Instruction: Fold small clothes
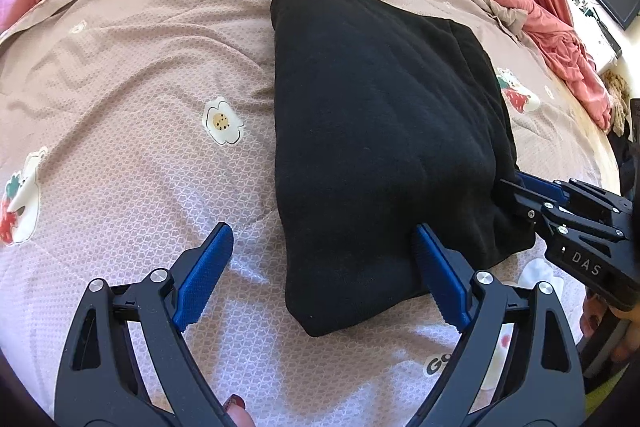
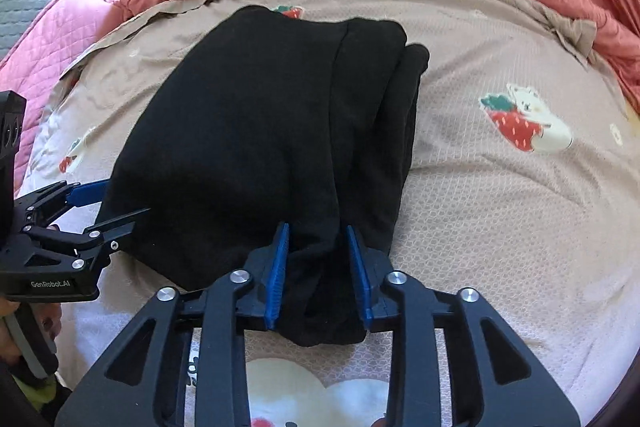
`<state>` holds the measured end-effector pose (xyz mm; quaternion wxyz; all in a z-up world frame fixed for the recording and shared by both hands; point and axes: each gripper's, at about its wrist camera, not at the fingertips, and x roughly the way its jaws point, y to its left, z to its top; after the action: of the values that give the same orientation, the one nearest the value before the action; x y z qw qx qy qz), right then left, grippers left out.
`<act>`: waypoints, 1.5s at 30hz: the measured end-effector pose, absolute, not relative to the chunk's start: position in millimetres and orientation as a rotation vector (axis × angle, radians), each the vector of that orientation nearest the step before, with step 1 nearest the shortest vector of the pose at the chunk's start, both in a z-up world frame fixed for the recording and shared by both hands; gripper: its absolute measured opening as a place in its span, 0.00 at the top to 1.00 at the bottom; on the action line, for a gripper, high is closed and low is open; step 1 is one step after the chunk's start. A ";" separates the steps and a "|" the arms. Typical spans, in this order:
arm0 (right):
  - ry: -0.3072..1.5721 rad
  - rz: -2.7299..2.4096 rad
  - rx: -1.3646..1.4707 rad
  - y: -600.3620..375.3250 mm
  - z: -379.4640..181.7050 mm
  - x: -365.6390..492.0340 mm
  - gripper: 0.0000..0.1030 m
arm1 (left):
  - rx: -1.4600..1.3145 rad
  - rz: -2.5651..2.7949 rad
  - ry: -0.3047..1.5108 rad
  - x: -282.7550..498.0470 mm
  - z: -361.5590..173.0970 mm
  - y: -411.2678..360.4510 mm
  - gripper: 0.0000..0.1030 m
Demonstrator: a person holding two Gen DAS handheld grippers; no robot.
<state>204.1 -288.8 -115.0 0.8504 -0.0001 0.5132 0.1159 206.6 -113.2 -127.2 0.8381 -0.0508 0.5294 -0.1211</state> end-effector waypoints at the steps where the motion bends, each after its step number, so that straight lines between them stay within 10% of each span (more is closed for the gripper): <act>1: 1.071 0.251 0.008 -290.0 -112.0 204.7 0.67 | -0.103 -0.253 1.114 205.8 -124.4 -113.2 0.19; 14: 0.885 0.184 0.146 -331.4 -75.7 207.8 0.20 | -0.090 -0.238 1.024 207.4 -79.8 -105.9 0.14; 45: 0.989 0.236 0.285 -341.8 -113.2 243.2 0.09 | -0.145 -0.260 1.089 252.6 -113.4 -97.0 0.09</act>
<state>243.2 -341.8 -113.2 0.8638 0.1360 0.4719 0.1127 252.6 -97.0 -113.4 0.8450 -0.0686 0.5159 -0.1231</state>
